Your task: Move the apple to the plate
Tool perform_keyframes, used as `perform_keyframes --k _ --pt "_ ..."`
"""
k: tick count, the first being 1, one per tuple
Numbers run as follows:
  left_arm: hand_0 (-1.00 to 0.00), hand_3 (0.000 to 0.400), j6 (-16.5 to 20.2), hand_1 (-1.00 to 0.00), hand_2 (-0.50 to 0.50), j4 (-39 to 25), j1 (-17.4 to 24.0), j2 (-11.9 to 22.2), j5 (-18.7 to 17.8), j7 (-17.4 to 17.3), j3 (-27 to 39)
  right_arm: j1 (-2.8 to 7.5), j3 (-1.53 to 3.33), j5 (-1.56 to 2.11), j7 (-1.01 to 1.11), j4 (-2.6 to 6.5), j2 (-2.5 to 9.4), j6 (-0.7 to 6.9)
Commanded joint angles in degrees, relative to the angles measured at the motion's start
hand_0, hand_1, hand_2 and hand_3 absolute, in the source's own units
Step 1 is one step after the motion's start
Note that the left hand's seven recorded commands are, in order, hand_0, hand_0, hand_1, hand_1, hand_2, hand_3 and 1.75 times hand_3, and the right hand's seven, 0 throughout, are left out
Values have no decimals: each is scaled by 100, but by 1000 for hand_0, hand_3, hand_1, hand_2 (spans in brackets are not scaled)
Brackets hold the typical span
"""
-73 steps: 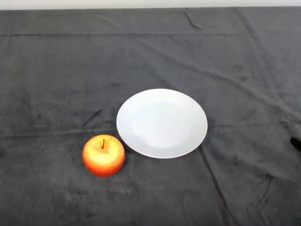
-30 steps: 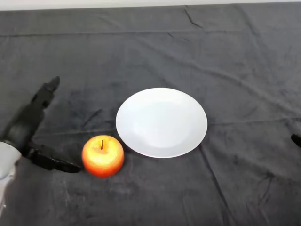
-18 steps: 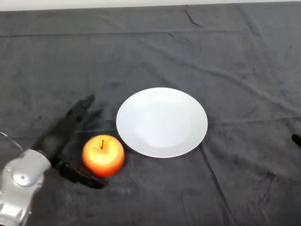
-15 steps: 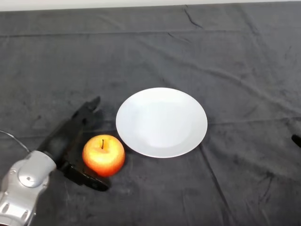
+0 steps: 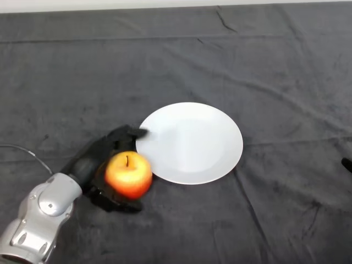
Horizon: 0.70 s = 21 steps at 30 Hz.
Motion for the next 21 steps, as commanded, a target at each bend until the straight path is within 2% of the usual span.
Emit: perform_keyframes --k 1,13,21 --pt "-1000 400 -130 -1000 0 191 -306 11 95 112 49 410 30 86 -38 173 131 351" --pt "-1000 400 120 -1000 0 -496 -161 165 116 372 262 412 36 91 -40 169 130 351" --pt "-1000 400 289 -1000 0 -781 -181 37 311 719 218 417 39 92 -43 158 130 357"
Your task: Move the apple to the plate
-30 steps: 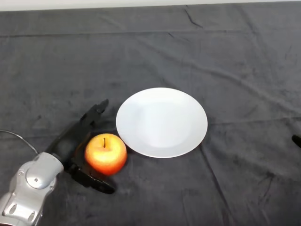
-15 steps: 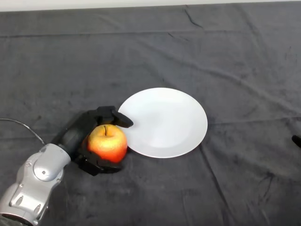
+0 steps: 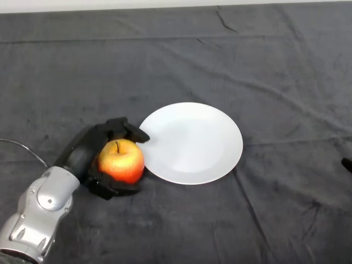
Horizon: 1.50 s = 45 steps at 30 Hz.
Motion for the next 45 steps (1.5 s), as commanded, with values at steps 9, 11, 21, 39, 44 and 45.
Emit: perform_keyframes --k 9,11,21,39,44,45 --pt "-1000 400 356 -1000 0 -381 -533 -252 322 481 -61 420 36 91 -45 152 130 362" --pt "-1000 400 307 -1000 0 -261 -632 -332 368 607 -148 420 37 92 -46 152 130 363" --pt "-1000 400 -108 -1000 0 703 -1193 -565 432 921 -569 414 42 98 -44 166 129 355" --pt "-1000 400 -908 -1000 0 2785 -2025 -939 354 976 -1195 336 -40 226 -17 233 124 506" --pt "-1000 400 -1048 -1000 0 3211 -2169 -1033 309 954 -1334 323 -40 244 -28 231 126 522" --pt "-1000 400 -1071 -1000 0 3288 -2194 -1051 301 950 -1363 321 -39 246 -30 230 126 523"
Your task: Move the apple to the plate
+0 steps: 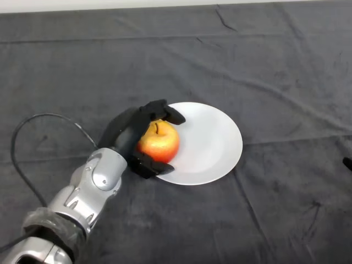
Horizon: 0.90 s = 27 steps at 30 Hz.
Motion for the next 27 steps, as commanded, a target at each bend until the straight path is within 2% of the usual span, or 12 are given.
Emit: perform_keyframes --k 1,9,10,11,12,13,14,15,27 --pt "-1000 400 -134 -1000 0 283 -331 -61 -19 8 -153 301 -36 155 -35 318 148 495" --pt "-1000 400 -250 -1000 0 710 -466 -165 -58 10 -368 302 -24 170 -39 315 144 488" --pt "-914 365 -260 -780 -67 746 -478 -169 -59 11 -391 303 -22 171 -38 315 143 486" --pt "-914 365 -271 -780 -67 786 -494 -174 -60 12 -417 303 -20 173 -38 316 142 484" --pt "-373 149 -279 -12 -180 822 -510 -175 -60 12 -441 303 -18 175 -38 317 142 483" --pt "-290 116 -287 0 -145 851 -525 -175 -60 11 -460 303 -17 176 -38 318 141 481" --pt "-59 24 -294 0 -29 882 -543 -174 -59 11 -480 303 -15 177 -38 319 141 480" --pt "0 0 -301 0 0 911 -559 -173 -57 12 -499 303 -13 179 -38 320 140 478" --pt "0 0 -377 0 0 1075 -695 -139 -32 137 -618 303 6 196 -34 332 134 466"
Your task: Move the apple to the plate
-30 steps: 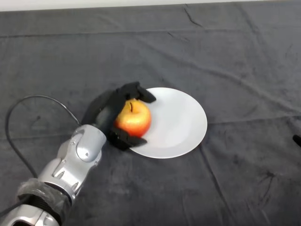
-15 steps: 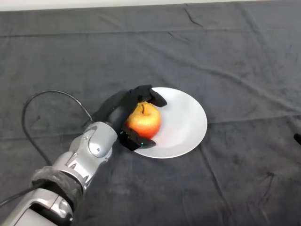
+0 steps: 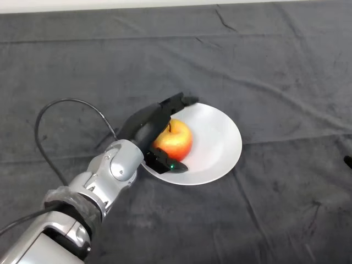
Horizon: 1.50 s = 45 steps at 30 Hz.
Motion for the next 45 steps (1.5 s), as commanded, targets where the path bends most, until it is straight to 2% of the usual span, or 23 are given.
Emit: perform_keyframes --k 1,9,18,24,32,40,45 --pt "0 0 -59 0 0 241 -174 42 21 64 -182 302 3 172 -32 366 137 434" --pt "0 0 -275 0 0 178 -169 341 -38 112 -26 296 9 181 -26 380 131 431" --pt "0 0 -483 0 0 -31 -94 918 -185 184 406 290 12 187 -22 392 128 429" --pt "0 0 -538 0 0 -389 113 1364 -326 278 779 289 13 189 -21 393 128 430" --pt "0 0 -432 0 0 -1177 584 1940 -551 462 1365 294 13 188 -24 382 128 437" --pt "0 0 -206 0 0 -2246 1300 2501 -851 648 2094 306 10 182 -30 354 130 451" --pt "0 0 -118 0 0 -2700 1695 2833 -1088 727 2632 315 8 177 -36 332 131 463"
